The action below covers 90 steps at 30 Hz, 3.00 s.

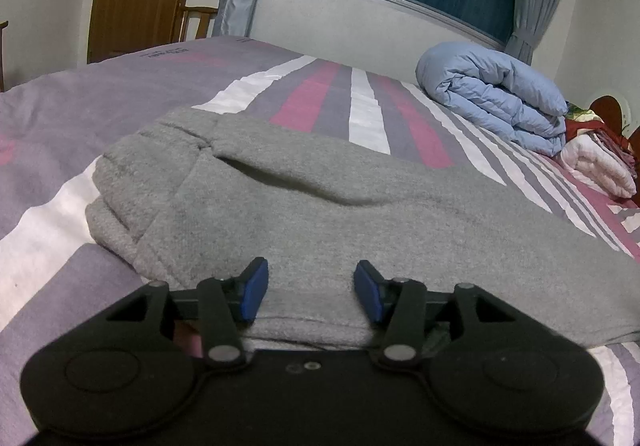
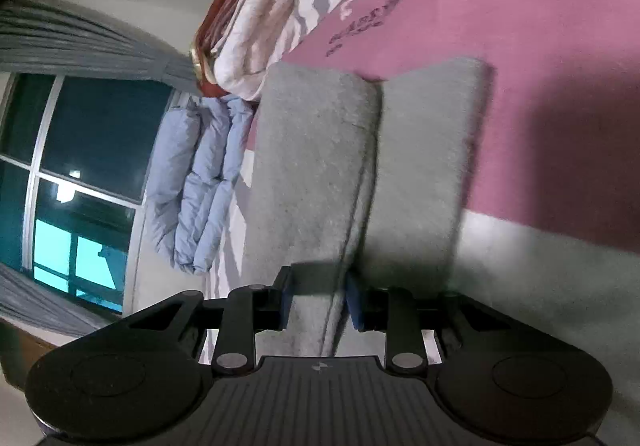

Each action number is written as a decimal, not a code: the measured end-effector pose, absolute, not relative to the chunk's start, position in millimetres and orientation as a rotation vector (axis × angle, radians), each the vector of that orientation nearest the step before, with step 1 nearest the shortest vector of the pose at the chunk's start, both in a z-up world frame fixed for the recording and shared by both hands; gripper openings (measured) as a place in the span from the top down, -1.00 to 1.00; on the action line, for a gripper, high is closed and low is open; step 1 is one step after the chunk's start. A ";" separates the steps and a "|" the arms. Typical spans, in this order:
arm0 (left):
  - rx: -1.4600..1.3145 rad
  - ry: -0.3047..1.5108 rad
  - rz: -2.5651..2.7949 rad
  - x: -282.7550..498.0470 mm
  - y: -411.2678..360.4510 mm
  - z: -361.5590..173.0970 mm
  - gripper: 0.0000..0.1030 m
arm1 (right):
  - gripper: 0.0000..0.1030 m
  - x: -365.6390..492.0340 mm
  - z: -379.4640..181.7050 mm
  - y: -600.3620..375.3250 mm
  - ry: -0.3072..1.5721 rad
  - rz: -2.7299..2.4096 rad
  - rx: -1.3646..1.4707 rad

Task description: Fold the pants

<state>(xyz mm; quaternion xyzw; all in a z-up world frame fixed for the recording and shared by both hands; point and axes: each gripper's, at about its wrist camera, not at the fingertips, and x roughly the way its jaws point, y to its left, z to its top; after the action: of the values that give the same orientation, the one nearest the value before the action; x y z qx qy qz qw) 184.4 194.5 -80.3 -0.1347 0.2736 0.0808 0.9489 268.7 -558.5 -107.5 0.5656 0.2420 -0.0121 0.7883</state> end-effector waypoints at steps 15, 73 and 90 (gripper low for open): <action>-0.267 0.557 0.163 184.0 193.8 -80.2 0.20 | 0.53 204.5 -94.1 -566.8 0.429 -0.141 1.045; -0.433 0.399 0.346 134.6 245.2 -52.1 0.12 | -0.12 158.8 -26.8 -447.9 0.390 -0.032 0.594; -0.472 0.489 0.322 172.3 272.1 -64.2 0.03 | -0.12 165.8 -40.0 -455.0 0.463 -0.089 0.620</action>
<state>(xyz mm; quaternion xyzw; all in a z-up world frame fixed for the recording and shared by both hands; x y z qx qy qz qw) 172.3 272.1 -64.2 -0.2305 0.2387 0.1573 0.9301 165.8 -455.0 -40.0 0.3022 0.2256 -0.0432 0.9252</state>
